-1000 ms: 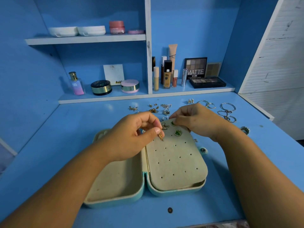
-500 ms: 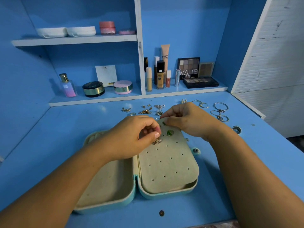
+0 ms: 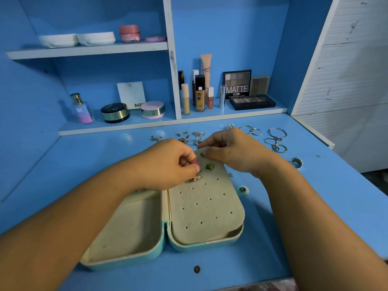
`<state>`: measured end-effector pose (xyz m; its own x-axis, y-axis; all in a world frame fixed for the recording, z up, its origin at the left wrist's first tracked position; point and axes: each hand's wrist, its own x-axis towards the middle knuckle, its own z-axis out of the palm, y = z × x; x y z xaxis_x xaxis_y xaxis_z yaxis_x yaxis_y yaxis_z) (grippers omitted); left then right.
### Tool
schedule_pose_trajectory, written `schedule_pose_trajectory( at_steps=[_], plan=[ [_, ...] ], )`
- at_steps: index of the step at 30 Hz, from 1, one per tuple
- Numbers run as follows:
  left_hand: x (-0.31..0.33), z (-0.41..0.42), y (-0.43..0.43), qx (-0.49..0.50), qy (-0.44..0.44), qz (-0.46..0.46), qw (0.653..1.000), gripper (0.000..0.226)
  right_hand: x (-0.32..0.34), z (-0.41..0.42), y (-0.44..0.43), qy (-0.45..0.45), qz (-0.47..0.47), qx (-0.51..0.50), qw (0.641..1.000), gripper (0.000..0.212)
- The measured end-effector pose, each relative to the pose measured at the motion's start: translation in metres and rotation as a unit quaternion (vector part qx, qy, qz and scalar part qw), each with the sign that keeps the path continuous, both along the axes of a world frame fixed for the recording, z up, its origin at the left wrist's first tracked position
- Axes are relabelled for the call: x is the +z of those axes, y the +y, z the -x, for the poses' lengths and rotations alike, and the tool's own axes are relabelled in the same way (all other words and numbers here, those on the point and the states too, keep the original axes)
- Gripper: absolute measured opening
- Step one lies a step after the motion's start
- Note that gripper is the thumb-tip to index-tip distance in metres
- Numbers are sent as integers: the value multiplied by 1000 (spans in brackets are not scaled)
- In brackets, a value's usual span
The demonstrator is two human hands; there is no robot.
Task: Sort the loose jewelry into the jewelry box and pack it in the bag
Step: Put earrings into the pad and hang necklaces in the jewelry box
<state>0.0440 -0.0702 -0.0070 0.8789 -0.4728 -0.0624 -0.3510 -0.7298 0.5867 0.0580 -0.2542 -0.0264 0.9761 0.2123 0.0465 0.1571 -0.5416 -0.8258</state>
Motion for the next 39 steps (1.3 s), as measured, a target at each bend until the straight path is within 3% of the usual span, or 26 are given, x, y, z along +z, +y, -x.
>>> schedule_pose_trajectory(
  at_steps=[28, 39],
  plan=[
    [11, -5, -9, 23, 11, -73, 997, 23, -1, -1, -1, 0, -8, 12, 1000, 13],
    [5, -7, 1, -10, 18, 9, 1000, 5, 0, -1, -1, -3, -17, 15, 1000, 13]
  ],
)
